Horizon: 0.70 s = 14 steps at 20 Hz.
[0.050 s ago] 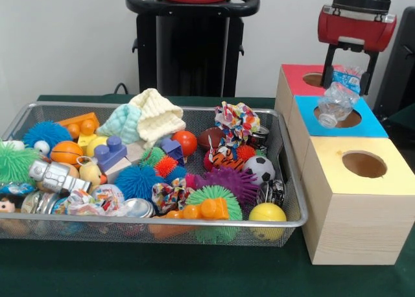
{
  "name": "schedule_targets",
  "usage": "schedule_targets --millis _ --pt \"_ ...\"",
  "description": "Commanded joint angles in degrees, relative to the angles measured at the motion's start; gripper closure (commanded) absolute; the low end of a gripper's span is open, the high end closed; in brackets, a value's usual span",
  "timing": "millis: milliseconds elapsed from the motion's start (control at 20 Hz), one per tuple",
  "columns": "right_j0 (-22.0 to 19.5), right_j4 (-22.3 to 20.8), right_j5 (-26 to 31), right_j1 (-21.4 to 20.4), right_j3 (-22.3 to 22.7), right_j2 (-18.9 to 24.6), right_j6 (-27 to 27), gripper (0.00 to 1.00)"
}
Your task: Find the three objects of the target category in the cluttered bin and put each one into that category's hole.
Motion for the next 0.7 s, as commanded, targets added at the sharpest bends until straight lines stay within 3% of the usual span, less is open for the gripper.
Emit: schedule_targets --millis 50,700 --pt "-0.5 2.1 -4.3 0.3 3.1 4.1 15.1 0.00" --pt "-5.7 -0.2 -16.4 0.3 10.9 11.7 12.9 0.00"
